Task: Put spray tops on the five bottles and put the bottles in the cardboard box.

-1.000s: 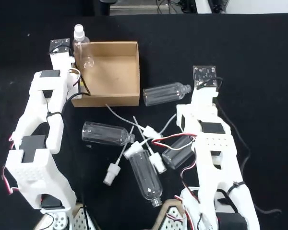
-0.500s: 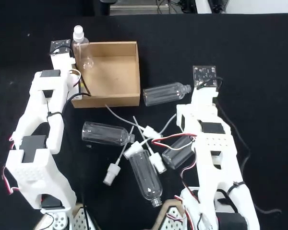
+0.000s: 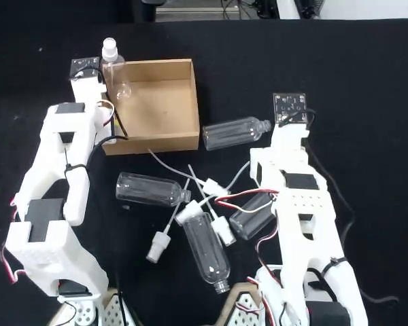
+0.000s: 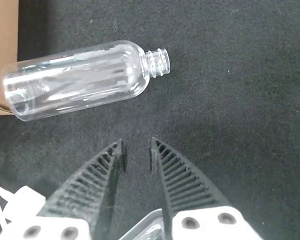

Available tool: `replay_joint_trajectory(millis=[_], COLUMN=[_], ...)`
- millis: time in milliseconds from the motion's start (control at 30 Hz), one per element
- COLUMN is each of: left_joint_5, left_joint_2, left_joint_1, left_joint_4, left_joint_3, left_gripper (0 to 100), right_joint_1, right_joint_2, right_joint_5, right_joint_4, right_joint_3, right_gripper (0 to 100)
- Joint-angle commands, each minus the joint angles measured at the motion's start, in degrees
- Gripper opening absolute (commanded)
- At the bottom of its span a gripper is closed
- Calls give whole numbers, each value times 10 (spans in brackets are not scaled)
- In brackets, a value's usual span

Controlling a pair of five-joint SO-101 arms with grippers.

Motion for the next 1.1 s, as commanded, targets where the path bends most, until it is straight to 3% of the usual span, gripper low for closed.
replay_joint_trajectory(millis=[0,100,233,300,467,600,800,967,1067], left_joint_5=[-14,-28,-28,-29,-45,-135,-358,-517,-571], left_joint_2=[-34,-38,-41,-43,-78,-102,-105,-111,-107], left_joint_1=[0,0,-2,-7,-10,-5,-2,58,102], left_joint_4=[-10,-10,2,38,180,281,386,481,487], left_joint_3=[-6,-11,-28,-58,-165,-203,-194,-167,-138], left_gripper=[121,151,297,330,304,303,303,303,305], right_joint_1=[4,4,4,4,4,4,4,4,4], right_joint_2=[-9,-9,-9,-9,-9,-9,-9,-9,-9], right_joint_5=[0,0,0,0,0,0,0,0,0], right_joint_4=[-15,-15,-15,-15,-15,-15,-15,-15,-15], right_joint_3=[-4,-4,-4,-3,-3,-3,-3,-3,-3], right_gripper=[64,64,64,64,64,64,64,64,64])
